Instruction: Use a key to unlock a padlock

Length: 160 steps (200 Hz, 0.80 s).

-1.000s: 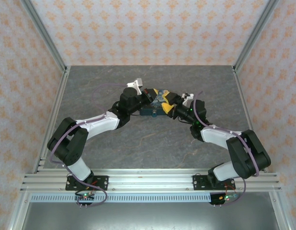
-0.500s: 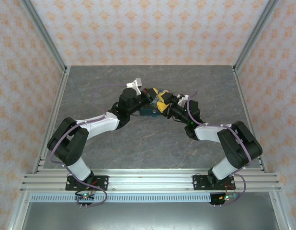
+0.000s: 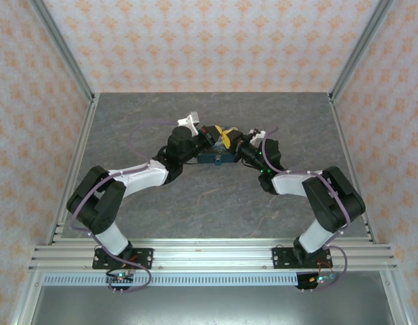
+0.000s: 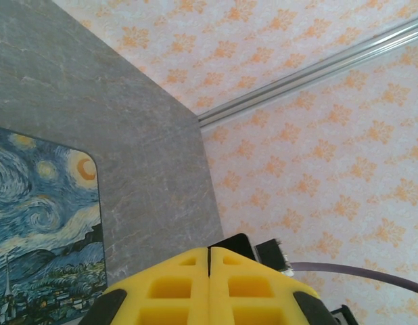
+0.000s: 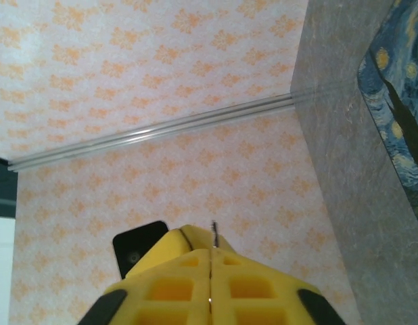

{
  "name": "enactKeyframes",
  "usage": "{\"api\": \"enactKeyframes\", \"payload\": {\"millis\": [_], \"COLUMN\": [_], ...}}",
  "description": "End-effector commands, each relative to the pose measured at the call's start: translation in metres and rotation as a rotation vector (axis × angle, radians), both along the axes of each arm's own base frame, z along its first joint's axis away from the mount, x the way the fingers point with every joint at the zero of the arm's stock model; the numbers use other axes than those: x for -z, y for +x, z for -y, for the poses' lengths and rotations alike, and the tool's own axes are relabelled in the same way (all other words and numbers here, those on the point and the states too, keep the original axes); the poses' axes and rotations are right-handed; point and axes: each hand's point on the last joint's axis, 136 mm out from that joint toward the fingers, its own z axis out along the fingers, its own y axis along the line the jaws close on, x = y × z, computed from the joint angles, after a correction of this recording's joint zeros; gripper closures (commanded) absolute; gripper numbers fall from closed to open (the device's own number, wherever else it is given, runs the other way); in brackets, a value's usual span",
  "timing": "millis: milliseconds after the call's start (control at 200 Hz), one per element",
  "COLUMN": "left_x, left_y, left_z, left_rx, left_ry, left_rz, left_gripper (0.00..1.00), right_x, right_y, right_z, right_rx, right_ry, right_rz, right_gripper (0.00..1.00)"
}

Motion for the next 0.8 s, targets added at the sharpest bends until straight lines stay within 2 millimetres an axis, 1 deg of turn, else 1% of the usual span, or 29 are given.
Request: {"api": "enactKeyframes", "payload": {"millis": [0,155,315,450,455,470,515,530,551,576,646,796], "left_x": [-0.014,-0.013,-0.018,-0.021,-0.021,-0.021,-0.023,-0.023,-0.024,-0.024,-0.024,-0.024], "left_y": [0.002,0.003,0.004,0.004,0.004,0.004,0.003,0.003,0.003,0.003,0.003,0.004], "left_z": [-0.004,-0.005,-0.002,-0.005,-0.005,-0.005,-0.006,-0.006,-0.006,-0.006,-0.007,-0.007], "left_rx": [-0.019,-0.024,-0.014,-0.025,-0.025,-0.025,-0.028,-0.029,-0.03,-0.031,-0.035,-0.036], "left_ry": [-0.03,-0.035,-0.036,-0.042,-0.043,-0.042,-0.041,-0.04,-0.041,-0.038,-0.034,-0.036], "left_rz": [0.037,0.037,0.041,0.048,0.049,0.048,0.051,0.052,0.055,0.053,0.054,0.054], "left_gripper": [1.0,1.0,1.0,1.0,1.0,1.0,1.0,1.0,1.0,1.0,1.0,1.0], "right_x": [-0.021,-0.017,-0.014,-0.01,-0.009,-0.008,-0.006,-0.005,-0.005,-0.004,0.0,-0.001], "right_y": [0.002,0.001,0.001,0.0,0.0,0.0,-0.002,-0.002,-0.003,-0.005,-0.009,-0.02], "right_z": [-0.004,-0.002,-0.001,0.001,0.002,0.002,0.004,0.005,0.005,0.006,0.01,0.013], "right_rx": [0.0,0.005,0.013,0.021,0.022,0.024,0.028,0.03,0.031,0.032,0.038,0.037], "right_ry": [0.054,0.054,0.053,0.037,0.036,0.034,0.031,0.028,0.026,0.023,0.003,-0.005], "right_rz": [0.06,0.053,0.049,0.042,0.041,0.039,0.035,0.034,0.031,0.027,0.013,0.002], "right_gripper": [1.0,1.0,1.0,1.0,0.99,0.92,0.62,0.54,0.47,0.41,0.35,0.35]}}
